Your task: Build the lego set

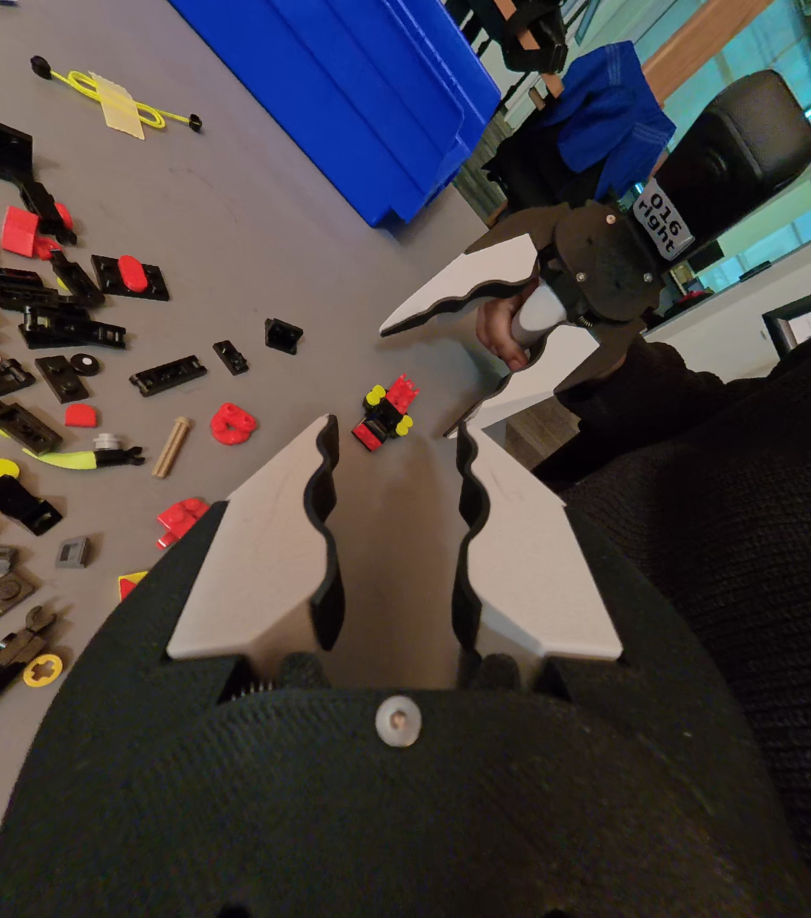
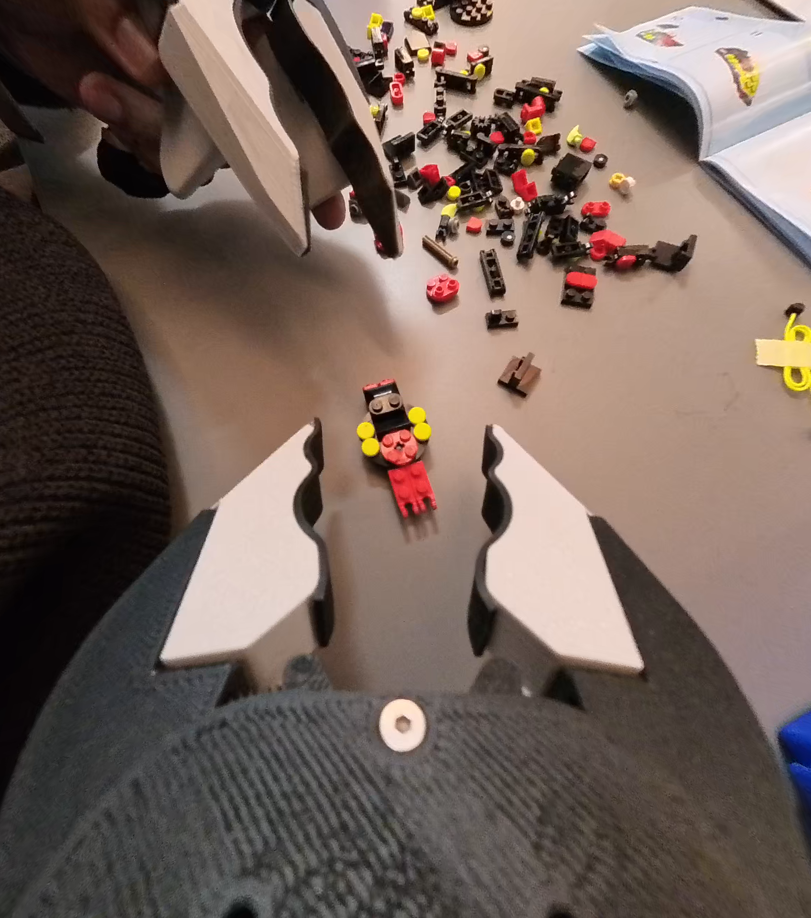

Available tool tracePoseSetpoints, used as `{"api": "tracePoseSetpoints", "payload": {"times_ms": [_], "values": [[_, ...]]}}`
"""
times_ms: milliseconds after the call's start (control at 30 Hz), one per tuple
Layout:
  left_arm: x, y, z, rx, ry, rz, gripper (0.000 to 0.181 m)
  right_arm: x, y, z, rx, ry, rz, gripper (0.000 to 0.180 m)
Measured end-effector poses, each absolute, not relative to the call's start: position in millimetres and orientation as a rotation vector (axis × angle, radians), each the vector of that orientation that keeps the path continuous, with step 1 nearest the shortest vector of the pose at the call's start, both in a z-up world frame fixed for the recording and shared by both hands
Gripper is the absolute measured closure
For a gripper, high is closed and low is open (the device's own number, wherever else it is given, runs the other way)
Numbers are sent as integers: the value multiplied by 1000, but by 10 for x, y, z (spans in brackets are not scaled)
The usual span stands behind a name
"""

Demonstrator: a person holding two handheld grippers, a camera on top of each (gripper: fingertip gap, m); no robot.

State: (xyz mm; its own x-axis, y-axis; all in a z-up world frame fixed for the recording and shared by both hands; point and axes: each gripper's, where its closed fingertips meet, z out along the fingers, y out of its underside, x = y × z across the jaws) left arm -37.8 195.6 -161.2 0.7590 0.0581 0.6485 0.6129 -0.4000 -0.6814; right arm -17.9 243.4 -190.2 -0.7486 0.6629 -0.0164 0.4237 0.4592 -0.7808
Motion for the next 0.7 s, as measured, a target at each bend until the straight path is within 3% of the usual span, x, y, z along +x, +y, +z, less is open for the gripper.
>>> {"api": "tracePoseSetpoints", "payload": {"times_ms": [600,700], "values": [[-388,1961,-1615,-1898,-527,-684,135,-263,2514,-1918,-937,-2373,1100,109],[-375,1965,-1637,-1904,-532,-703,134,-257,2525,-1917,-937,-2380,1115,133]]}}
